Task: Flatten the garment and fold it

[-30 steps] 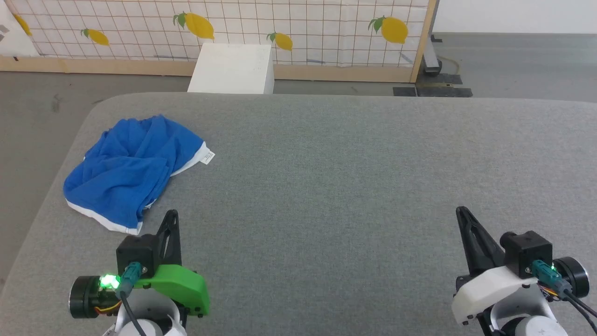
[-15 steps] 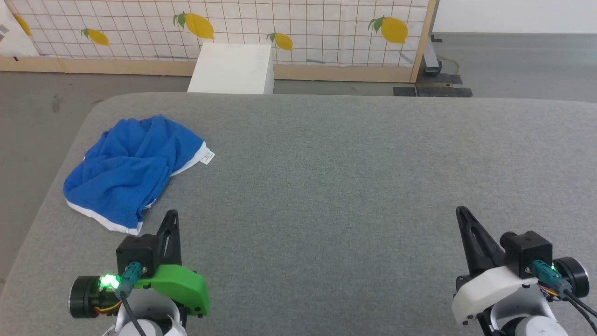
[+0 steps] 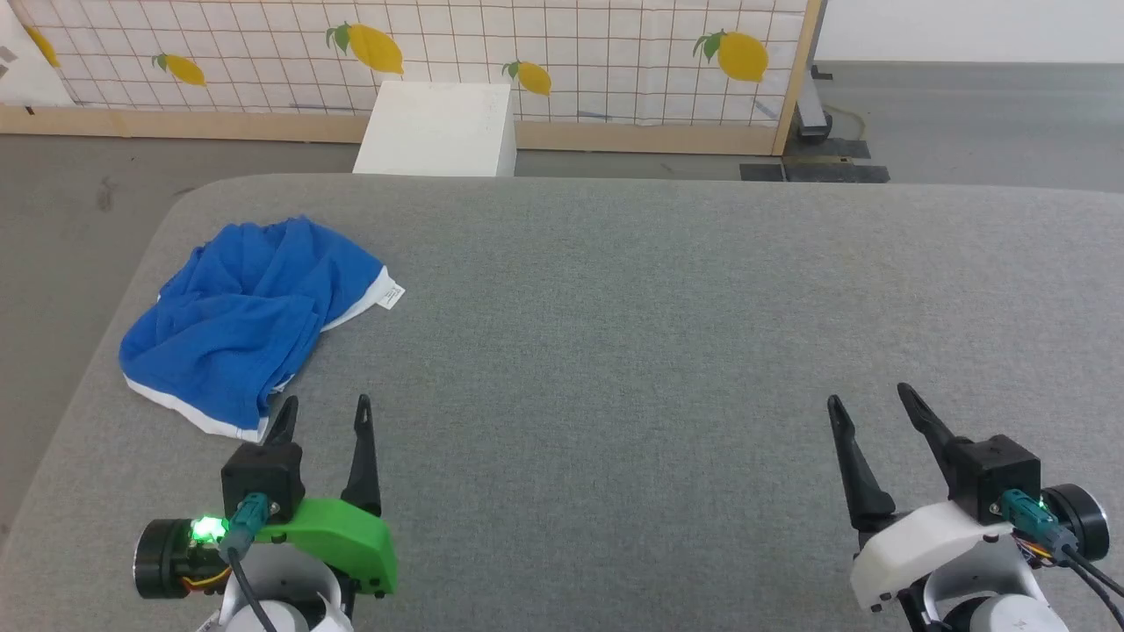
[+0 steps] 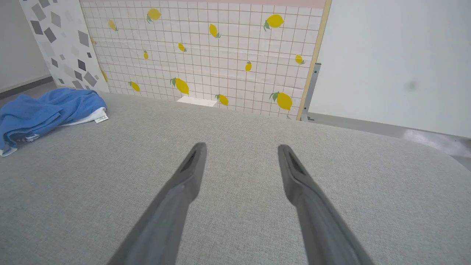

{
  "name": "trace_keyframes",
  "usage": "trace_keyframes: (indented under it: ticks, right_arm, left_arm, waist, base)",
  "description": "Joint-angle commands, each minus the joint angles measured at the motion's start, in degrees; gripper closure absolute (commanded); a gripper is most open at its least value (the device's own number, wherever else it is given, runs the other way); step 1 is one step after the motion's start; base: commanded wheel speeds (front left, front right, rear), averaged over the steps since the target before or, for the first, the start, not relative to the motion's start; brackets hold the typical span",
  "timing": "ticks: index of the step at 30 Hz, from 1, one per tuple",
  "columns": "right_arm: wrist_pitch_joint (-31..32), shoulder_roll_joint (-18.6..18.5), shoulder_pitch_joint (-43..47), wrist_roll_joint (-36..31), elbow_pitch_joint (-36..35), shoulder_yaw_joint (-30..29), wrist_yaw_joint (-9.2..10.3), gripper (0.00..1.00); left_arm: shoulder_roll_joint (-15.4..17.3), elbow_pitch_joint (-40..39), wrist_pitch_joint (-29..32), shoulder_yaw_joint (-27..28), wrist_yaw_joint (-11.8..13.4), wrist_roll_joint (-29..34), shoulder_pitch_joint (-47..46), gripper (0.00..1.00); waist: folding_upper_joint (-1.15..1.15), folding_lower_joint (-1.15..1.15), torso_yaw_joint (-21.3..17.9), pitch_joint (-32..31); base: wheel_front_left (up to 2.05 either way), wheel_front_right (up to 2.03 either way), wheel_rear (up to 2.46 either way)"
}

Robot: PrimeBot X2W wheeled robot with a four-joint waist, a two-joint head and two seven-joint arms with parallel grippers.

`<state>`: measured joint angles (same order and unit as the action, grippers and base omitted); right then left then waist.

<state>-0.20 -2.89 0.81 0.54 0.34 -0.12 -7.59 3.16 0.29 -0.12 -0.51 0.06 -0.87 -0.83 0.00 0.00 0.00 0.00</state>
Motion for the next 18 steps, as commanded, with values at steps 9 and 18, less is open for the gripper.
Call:
trace_keyframes:
  ticks: [9,18]
  right_arm:
    - [-1.52,0.00,0.34,1.88,1.13,-0.39,0.01,0.00]
    - [-2.58,0.00,0.50,3.01,1.86,-0.74,0.02,0.00]
  left_arm:
    - [-0.03,1.68,-1.52,-0.87,0.09,-1.39,-0.13,0.00]
    - [0.00,2.71,-2.62,-1.11,0.32,-2.43,-0.31,0.00]
  waist:
    - [0.00,0.00,0.06,0.04]
    - [0.00,0.00,0.88,0.00]
  base:
    - [0.00,0.00,0.00]
    - [0.00,0.00,0.00]
